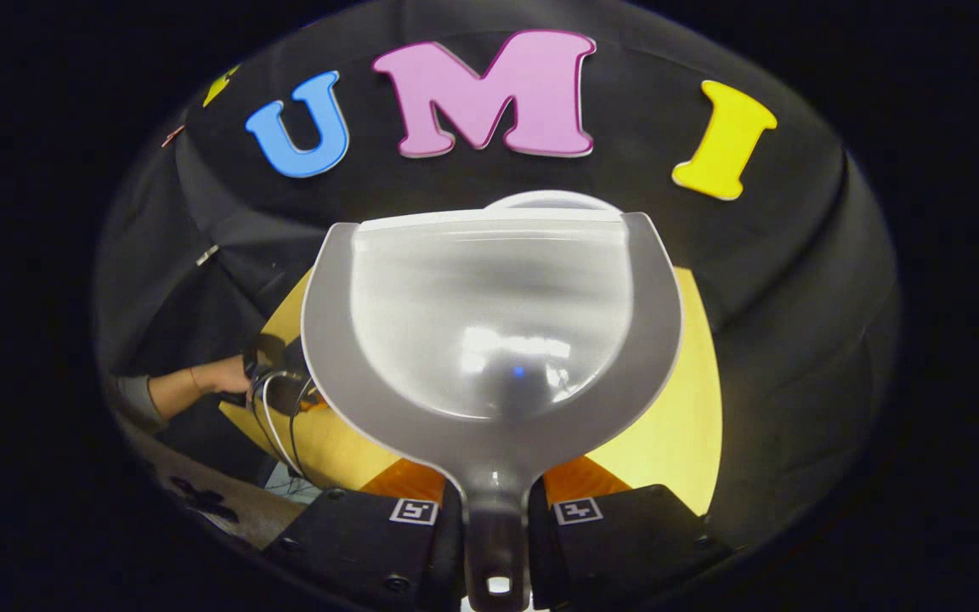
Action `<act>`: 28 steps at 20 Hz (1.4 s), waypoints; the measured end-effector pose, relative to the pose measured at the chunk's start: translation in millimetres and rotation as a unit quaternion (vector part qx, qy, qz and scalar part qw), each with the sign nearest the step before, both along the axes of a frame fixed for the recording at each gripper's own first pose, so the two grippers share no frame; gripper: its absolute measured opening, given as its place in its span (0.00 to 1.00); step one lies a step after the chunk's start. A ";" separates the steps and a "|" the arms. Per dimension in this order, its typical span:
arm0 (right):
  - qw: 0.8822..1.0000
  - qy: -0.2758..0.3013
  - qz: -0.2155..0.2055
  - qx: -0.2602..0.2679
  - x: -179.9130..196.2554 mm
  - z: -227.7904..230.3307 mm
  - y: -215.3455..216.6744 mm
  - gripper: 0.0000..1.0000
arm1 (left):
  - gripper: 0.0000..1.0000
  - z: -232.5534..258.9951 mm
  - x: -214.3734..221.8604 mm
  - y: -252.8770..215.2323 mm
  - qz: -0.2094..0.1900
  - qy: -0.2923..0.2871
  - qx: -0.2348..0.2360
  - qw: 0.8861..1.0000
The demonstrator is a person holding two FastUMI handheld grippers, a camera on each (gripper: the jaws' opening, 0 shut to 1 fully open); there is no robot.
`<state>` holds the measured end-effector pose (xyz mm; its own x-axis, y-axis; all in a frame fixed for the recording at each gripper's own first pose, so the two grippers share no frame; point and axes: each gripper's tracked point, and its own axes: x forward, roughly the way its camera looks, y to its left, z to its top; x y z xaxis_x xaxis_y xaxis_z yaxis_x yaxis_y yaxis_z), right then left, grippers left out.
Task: Pick up the small broom and dustpan from the desktop, sweep the trash into the dustpan with the broom, and then empty the trash into the garbage bin.
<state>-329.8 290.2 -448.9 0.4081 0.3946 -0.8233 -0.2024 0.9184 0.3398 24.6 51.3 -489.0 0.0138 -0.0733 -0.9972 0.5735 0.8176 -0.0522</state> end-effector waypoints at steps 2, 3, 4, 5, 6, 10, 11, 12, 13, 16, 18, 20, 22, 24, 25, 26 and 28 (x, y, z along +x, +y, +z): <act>0.999 0.032 0.024 0.003 -31.2 -20.1 18.2 0.34 | 0.24 0.3 -0.2 0.6 -0.002 0.002 0.001 1.000; 0.998 0.043 0.034 -0.002 -41.7 -30.9 21.0 0.35 | 0.23 0.3 -0.1 0.8 -0.004 0.003 0.001 1.000; 0.998 0.053 0.043 -0.012 -49.5 -42.3 23.6 0.34 | 0.23 0.5 -0.1 1.1 -0.005 0.004 0.002 1.000; 0.996 0.063 0.055 -0.024 -59.9 -57.7 26.3 0.34 | 0.23 0.8 -0.1 1.3 -0.005 0.005 0.003 1.000; 0.995 0.072 0.064 -0.036 -67.9 -70.3 28.8 0.34 | 0.23 0.8 0.0 1.6 -0.006 0.005 0.004 1.000; 0.987 0.110 0.103 -0.061 -95.9 -122.3 50.8 0.34 | 0.23 0.6 0.1 2.0 -0.004 0.004 0.007 1.000; 0.985 0.119 0.109 -0.061 -100.5 -136.2 58.0 0.34 | 0.23 0.8 -0.1 1.6 -0.004 0.003 0.007 1.000; 0.983 0.129 0.112 -0.060 -103.8 -150.2 66.9 0.35 | 0.23 0.7 -0.2 1.8 -0.003 0.003 0.008 1.000; 0.982 0.140 0.114 -0.058 -106.2 -159.9 75.5 0.35 | 0.23 1.2 -0.3 1.5 -0.002 0.003 0.008 1.000; 0.979 0.156 0.116 -0.059 -106.5 -186.7 99.1 0.34 | 0.24 1.0 -0.6 1.4 0.000 0.002 0.010 1.000; 0.978 0.160 0.118 -0.062 -106.2 -198.9 111.5 0.34 | 0.23 1.7 -0.8 1.5 0.001 0.002 0.012 1.000; 0.977 0.169 0.112 -0.059 -106.5 -205.4 117.6 0.34 | 0.23 2.0 -0.8 1.5 0.002 0.001 0.013 1.000; 0.978 0.176 0.102 -0.048 -107.6 -211.7 128.6 0.35 | 0.23 1.7 -1.1 0.7 0.004 0.001 0.013 1.000; 0.977 0.183 0.097 -0.048 -108.4 -217.8 132.5 0.34 | 0.24 1.7 -0.8 0.7 0.004 0.001 0.013 1.000; 0.976 0.187 0.095 -0.052 -109.4 -220.7 132.2 0.34 | 0.27 0.9 -0.9 0.7 0.004 0.001 0.013 1.000; 0.975 0.191 0.095 -0.057 -110.6 -223.7 132.1 0.34 | 0.23 1.2 -1.3 0.6 0.004 0.001 0.013 1.000; 0.975 0.187 0.097 -0.067 -110.1 -227.7 131.5 0.34 | 0.23 2.2 -0.7 0.4 0.004 0.002 0.014 1.000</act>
